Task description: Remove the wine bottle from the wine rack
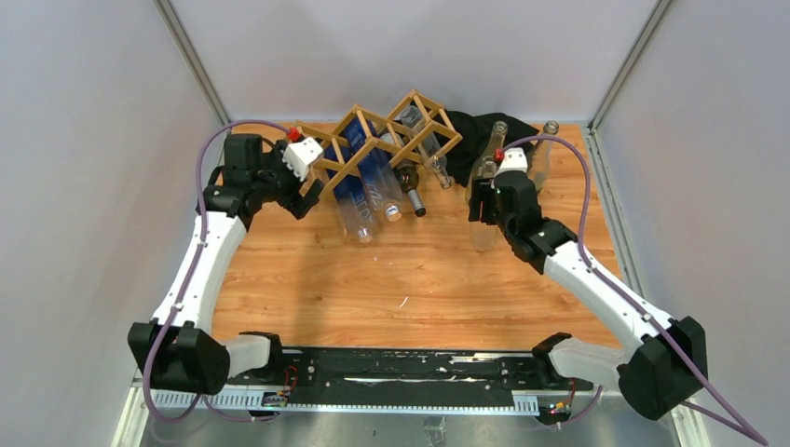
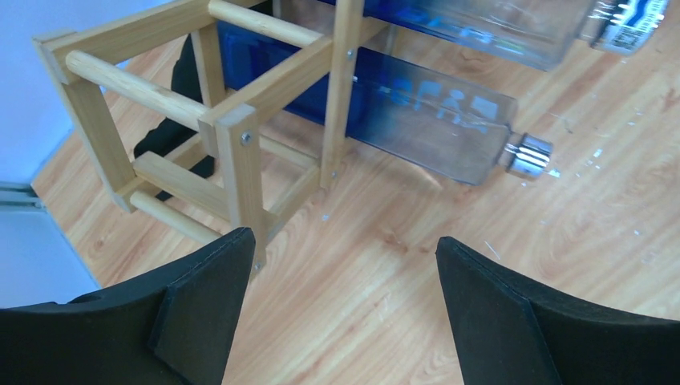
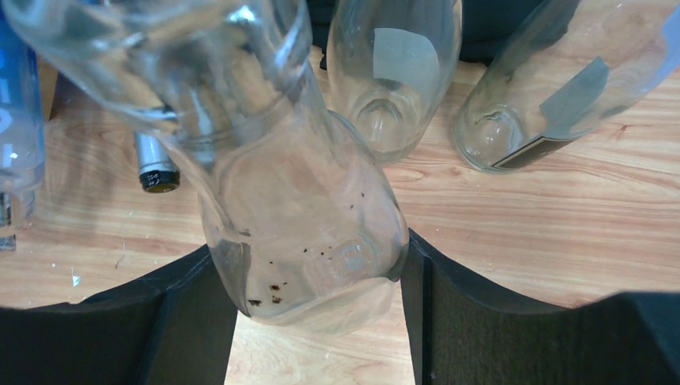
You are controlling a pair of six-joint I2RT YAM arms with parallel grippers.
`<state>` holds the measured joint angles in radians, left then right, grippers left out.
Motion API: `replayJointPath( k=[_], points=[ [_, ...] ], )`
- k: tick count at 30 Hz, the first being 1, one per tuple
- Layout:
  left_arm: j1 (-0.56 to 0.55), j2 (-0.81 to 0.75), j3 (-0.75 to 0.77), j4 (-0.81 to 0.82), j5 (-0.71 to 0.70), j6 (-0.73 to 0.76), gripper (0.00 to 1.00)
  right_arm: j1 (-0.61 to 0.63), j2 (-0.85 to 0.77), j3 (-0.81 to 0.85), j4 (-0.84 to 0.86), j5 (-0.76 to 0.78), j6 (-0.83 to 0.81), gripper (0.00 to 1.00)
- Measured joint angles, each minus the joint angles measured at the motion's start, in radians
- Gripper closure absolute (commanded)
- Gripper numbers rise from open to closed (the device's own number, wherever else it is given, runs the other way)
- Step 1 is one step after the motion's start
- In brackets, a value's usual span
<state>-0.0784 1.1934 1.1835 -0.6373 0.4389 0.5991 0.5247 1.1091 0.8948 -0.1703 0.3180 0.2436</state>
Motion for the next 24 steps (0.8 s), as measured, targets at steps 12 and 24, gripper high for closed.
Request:
replayJointPath(
  k=[12, 24],
  points=[
    [0.013, 0.194, 0.082, 0.114, -0.019, 0.048, 0.22, -0.048, 0.107, -0.001, 0.115, -0.058, 0.032, 1.00],
    [0.156, 0.247, 0.103, 0.151, -0.009, 0.050, 0.30, -0.048, 0.118, -0.001, 0.177, -0.065, 0.039, 1.00]
  ],
)
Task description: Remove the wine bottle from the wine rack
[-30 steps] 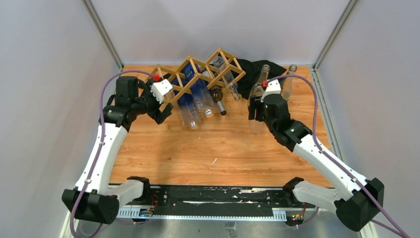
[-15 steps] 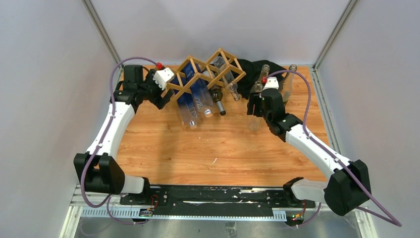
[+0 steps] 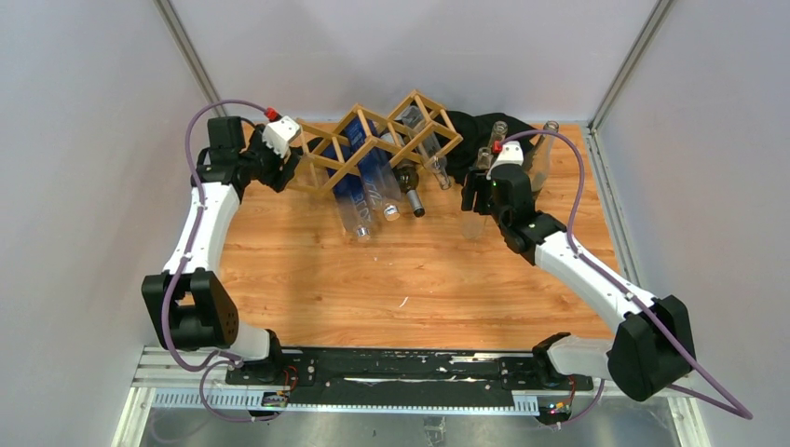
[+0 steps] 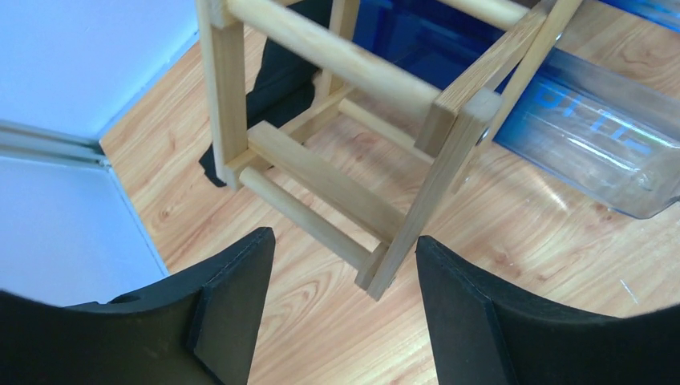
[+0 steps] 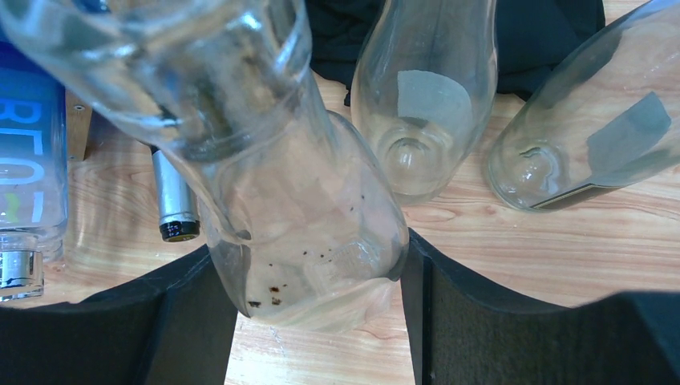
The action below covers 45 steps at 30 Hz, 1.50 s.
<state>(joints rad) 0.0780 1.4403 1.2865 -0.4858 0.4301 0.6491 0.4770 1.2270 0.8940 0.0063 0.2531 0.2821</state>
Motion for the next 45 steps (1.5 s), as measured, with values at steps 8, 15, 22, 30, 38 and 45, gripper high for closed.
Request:
replayJointPath(
  k=[8, 15, 22, 30, 38, 45],
  points=[
    [0.023, 0.004, -0.010, 0.013, 0.067, -0.006, 0.29, 0.000, 0.021, 0.000, 0.003, -0.002, 0.009, 1.00],
    [0.023, 0.092, 0.029, 0.006, 0.154, -0.013, 0.37, 0.000, 0.040, 0.000, 0.020, -0.003, 0.014, 1.00],
    [0.020, 0.132, 0.029, -0.003, 0.201, -0.018, 0.82, 0.000, 0.063, 0.000, 0.040, -0.003, 0.018, 1.00],
    [0.001, 0.133, 0.015, 0.031, 0.207, 0.055, 0.97, 0.000, 0.067, -0.015, 0.082, 0.004, 0.024, 1.00],
    [0.025, 0.119, -0.004, 0.050, 0.188, 0.097, 0.99, 0.000, 0.067, -0.047, 0.106, 0.020, 0.027, 1.00],
    [0.086, 0.115, 0.051, -0.154, 0.233, 0.262, 1.00, 0.000, 0.071, -0.047, 0.121, 0.039, 0.033, 1.00]
  ],
)
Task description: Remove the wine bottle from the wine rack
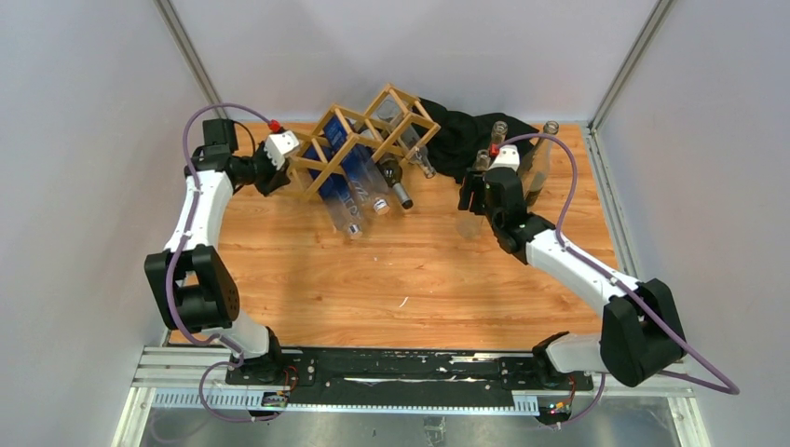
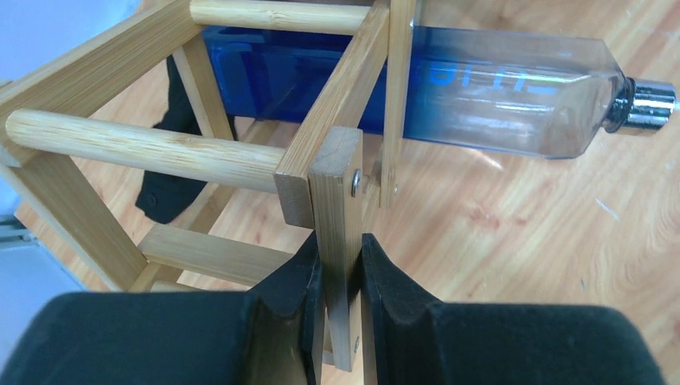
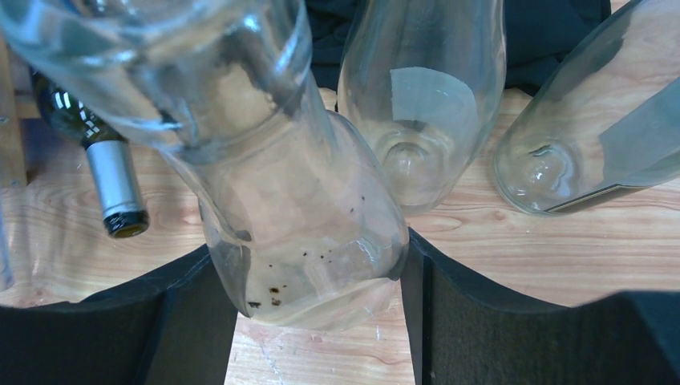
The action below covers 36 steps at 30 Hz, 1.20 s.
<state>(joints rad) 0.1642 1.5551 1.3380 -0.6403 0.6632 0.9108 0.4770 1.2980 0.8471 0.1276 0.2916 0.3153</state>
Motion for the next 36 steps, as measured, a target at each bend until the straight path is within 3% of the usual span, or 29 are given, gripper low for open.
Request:
replayJointPath(
  k=[8, 15, 19, 23, 27, 29, 31, 32, 36],
  points=[
    [0.071, -0.014, 0.034, -0.224, 0.053, 0.221, 1.00, 0.000, 0.049, 0.000, 0.019, 0.027, 0.014, 1.00],
    [0.083, -0.026, 0.037, -0.317, 0.068, 0.377, 0.99, 0.000, 0.072, -0.004, 0.056, 0.039, 0.033, 1.00],
    [0.084, -0.008, 0.068, -0.350, 0.054, 0.395, 0.68, 0.000, 0.093, -0.004, 0.087, 0.053, 0.039, 0.99],
    [0.090, 0.023, 0.120, -0.341, 0.012, 0.411, 0.51, 0.000, 0.106, -0.004, 0.112, 0.063, 0.043, 0.93],
    [0.097, 0.026, 0.135, -0.344, 0.002, 0.414, 0.42, 0.001, 0.111, -0.004, 0.120, 0.066, 0.052, 0.69],
    [0.096, 0.026, 0.135, -0.346, 0.000, 0.414, 0.36, 0.003, 0.114, -0.004, 0.126, 0.068, 0.053, 0.50],
    [0.096, 0.026, 0.135, -0.348, -0.001, 0.414, 0.30, 0.008, 0.114, -0.004, 0.126, 0.075, 0.054, 0.21],
    [0.097, 0.026, 0.135, -0.349, -0.003, 0.415, 0.26, 0.011, 0.114, -0.004, 0.126, 0.079, 0.055, 0.16],
    [0.097, 0.026, 0.143, -0.353, -0.004, 0.406, 0.14, 0.018, 0.097, -0.004, 0.116, 0.089, 0.060, 0.13]
  ],
)
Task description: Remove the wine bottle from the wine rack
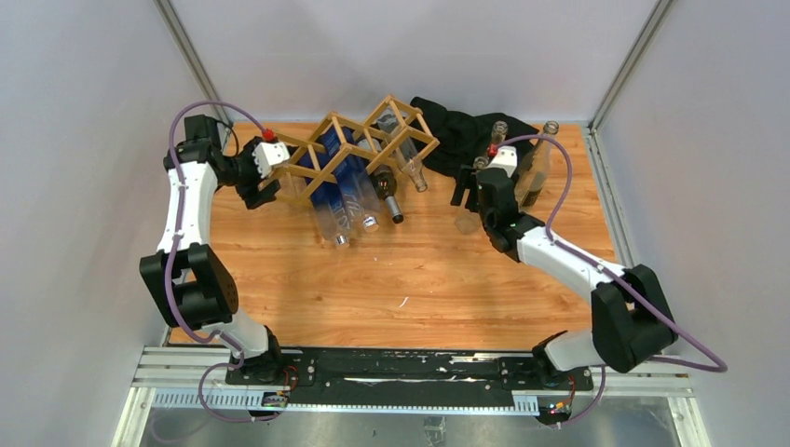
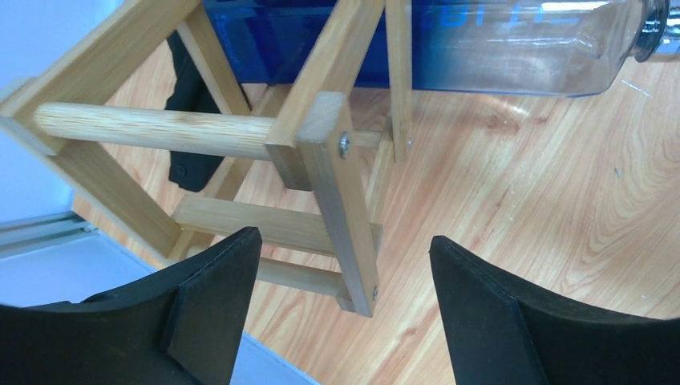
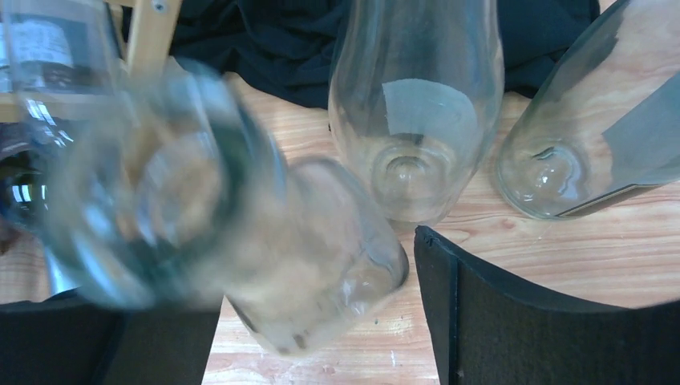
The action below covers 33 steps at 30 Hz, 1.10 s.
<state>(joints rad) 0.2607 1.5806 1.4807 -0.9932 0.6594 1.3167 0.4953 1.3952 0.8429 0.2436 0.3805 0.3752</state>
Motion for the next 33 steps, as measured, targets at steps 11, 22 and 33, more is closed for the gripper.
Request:
replayJointPath(
  k=[11, 22, 33],
  points=[
    [0.000, 0.000, 0.154, -0.002, 0.011, -0.149, 0.00, 0.085, -0.300, 0.000, -0.154, 0.040, 0.028, 0.10],
    [0.000, -0.017, 0.247, -0.005, 0.065, -0.407, 0.00, 0.298, -0.169, 0.257, -0.350, 0.016, 0.053, 0.08],
    [0.000, -0.045, 0.325, -0.003, 0.055, -0.639, 0.00, 0.365, 0.355, 0.694, -0.474, -0.305, 0.066, 0.03]
  ],
)
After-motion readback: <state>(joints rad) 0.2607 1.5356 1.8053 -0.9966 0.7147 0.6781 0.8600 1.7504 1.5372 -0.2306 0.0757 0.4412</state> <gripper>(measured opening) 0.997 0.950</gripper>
